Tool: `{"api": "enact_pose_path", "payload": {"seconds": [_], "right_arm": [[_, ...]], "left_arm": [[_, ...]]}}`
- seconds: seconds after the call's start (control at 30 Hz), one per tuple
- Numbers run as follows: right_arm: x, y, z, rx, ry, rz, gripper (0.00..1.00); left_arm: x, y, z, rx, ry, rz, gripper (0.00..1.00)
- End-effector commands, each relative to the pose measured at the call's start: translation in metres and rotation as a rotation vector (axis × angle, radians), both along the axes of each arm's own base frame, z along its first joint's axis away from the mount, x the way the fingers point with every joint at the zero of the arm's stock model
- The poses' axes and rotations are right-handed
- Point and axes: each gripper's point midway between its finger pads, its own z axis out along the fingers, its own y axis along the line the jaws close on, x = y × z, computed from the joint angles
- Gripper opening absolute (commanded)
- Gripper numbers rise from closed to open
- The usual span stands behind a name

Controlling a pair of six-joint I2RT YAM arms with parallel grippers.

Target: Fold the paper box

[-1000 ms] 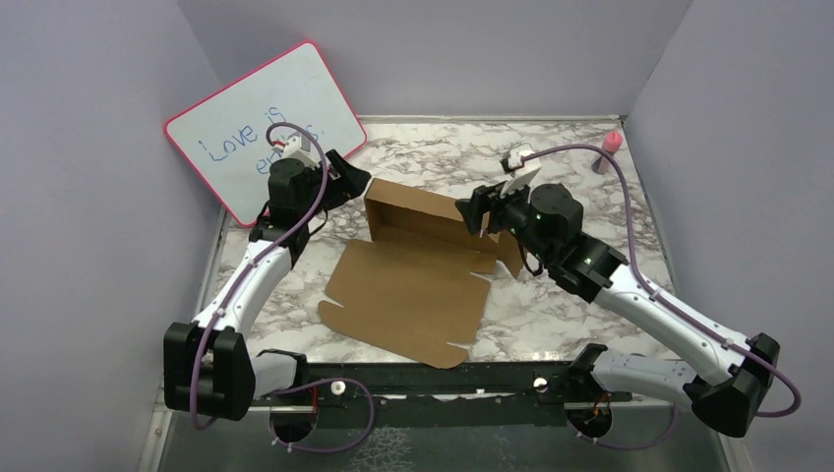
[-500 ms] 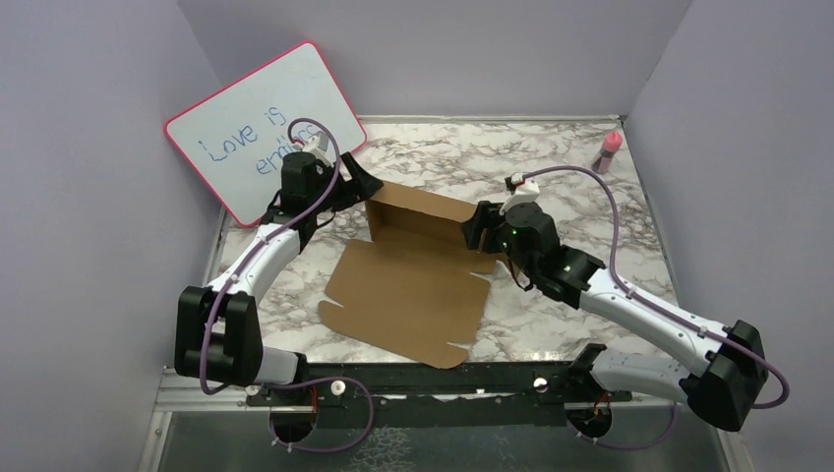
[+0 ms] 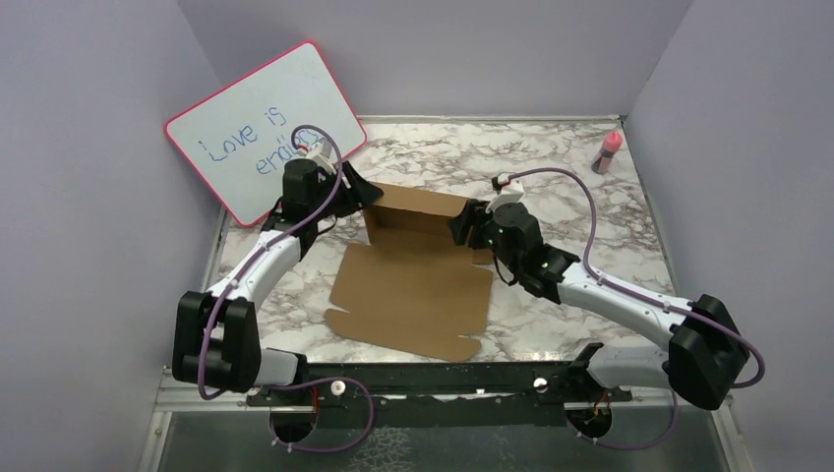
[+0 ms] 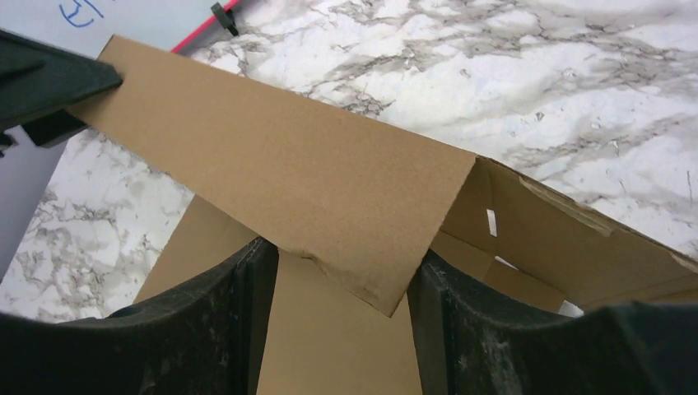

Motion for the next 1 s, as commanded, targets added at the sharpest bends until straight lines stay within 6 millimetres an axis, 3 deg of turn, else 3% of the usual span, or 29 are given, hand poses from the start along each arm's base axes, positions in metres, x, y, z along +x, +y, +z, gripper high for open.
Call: {"api": "enact_pose_path", "payload": {"seconds": [0.0, 0.2, 0.37, 0.5, 0.63, 0.8, 0.97], "right_arm": [[0.018, 0.03, 0.049, 0.113, -0.135, 0.112, 0.62], [0.036, 0.048, 0.06, 0.152, -0.171, 0.185, 0.61], [0.043, 0.053, 0.059, 0.112, -0.179, 0.22, 0.63], [0.041, 0.037, 0.05, 0.059, -0.181, 0.183, 0.69], [0.039, 0.017, 0.037, 0.01, -0.179, 0.123, 0.77], [0.037, -0.006, 0.014, -0.045, -0.156, 0.044, 0.81], [0.031, -0.028, -0.007, -0.028, -0.125, -0.059, 0.8]], "left_arm": [[-0.021, 0.006, 0.015, 0.025, -0.045, 0.007, 0.58], [-0.031, 0.028, 0.012, 0.102, -0.05, 0.107, 0.58], [-0.033, 0.033, 0.018, 0.129, -0.056, 0.116, 0.63], [-0.032, 0.056, 0.036, 0.238, -0.097, 0.197, 0.74], [-0.03, 0.071, 0.061, 0.319, -0.144, 0.237, 0.78], [-0.022, 0.065, 0.088, 0.346, -0.178, 0.188, 0.8], [-0.011, 0.028, 0.098, 0.305, -0.188, 0.051, 0.8]]}}
